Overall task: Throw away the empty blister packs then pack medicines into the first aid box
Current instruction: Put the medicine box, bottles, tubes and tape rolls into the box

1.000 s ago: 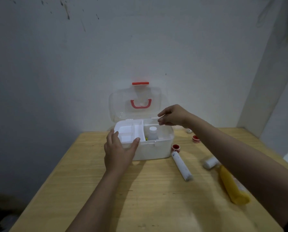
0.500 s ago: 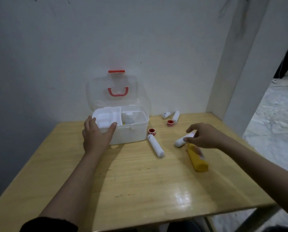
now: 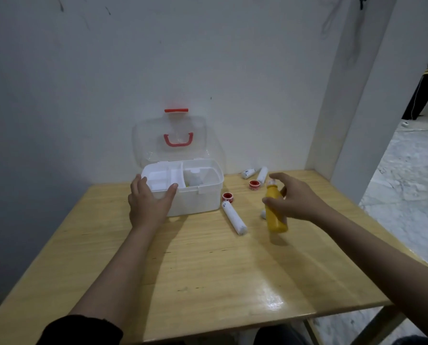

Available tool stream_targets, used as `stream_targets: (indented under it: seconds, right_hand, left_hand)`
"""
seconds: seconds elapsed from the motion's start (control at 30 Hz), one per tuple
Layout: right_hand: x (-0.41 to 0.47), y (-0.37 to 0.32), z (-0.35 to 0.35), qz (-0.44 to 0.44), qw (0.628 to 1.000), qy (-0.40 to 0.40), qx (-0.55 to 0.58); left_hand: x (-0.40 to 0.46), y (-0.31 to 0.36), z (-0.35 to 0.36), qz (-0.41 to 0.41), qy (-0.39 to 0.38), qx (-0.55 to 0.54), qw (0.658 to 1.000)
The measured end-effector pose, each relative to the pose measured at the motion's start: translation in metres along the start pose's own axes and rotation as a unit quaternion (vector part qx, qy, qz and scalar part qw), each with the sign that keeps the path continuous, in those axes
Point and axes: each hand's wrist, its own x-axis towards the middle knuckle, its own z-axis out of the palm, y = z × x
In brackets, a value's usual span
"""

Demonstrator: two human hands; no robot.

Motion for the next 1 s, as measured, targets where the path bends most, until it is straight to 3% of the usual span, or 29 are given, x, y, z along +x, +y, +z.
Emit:
stream_targets:
  seconds: [0.37,0.73,1.0]
  right_hand:
    - [0.079,-0.098,0.015,-0.143,0.965,0.14,0.167]
    - [0.108,-0.089,0.064,-0.155,0.977,0.029,0.144]
    - [0.112,-0.072,0.071,-0.139,0.985,0.018,0.103]
  left_hand:
    - [-0.001,0.001,0.0,0.0,0.007,-0.003,1.0]
    - [0.001,-0.002,0.002,0.004,0.019,-0.008,1.0]
    - [-0.002,-0.001,0.001,0.005,0.018,-0.01,1.0]
